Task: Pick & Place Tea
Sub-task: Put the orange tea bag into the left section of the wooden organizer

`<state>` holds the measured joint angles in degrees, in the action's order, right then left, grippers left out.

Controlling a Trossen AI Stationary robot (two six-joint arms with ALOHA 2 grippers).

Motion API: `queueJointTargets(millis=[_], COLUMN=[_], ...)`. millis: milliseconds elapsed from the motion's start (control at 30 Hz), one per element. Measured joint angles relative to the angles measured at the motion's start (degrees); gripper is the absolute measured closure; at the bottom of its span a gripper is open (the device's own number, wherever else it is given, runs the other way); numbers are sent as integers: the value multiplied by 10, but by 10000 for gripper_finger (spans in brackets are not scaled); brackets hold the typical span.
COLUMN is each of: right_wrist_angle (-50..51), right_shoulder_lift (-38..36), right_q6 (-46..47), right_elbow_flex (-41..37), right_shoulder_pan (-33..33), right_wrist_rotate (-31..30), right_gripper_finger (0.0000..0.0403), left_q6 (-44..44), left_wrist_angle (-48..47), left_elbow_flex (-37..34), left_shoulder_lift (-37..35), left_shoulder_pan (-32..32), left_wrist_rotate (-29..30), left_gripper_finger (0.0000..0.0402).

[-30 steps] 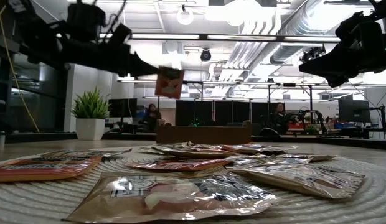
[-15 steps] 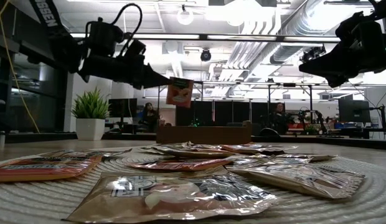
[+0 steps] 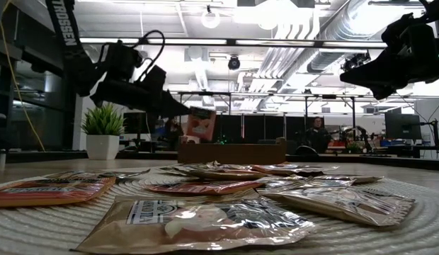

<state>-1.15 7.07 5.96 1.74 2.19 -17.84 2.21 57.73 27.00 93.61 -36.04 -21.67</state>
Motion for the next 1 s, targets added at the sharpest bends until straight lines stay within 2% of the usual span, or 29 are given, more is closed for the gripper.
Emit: queueJointTargets(millis=[400, 867, 1000], right_wrist_angle=[0, 0, 0], right_shoulder_lift=[0, 0, 0], right_q6=[0, 0, 0], right_elbow_flex=[0, 0, 0], right_shoulder_pan=[0, 0, 0], right_wrist_rotate=[0, 0, 0], right_gripper_finger=[391, 391, 391], left_q6=[24, 56, 56], left_wrist_angle=[21, -13, -13], left_elbow_flex=[17, 28, 28], left_shoulder_lift=[54, 59, 59], left_shoulder_pan=[0, 0, 0], left_wrist_rotate=[-3, 23, 28], left_gripper_finger=[401, 400, 377])
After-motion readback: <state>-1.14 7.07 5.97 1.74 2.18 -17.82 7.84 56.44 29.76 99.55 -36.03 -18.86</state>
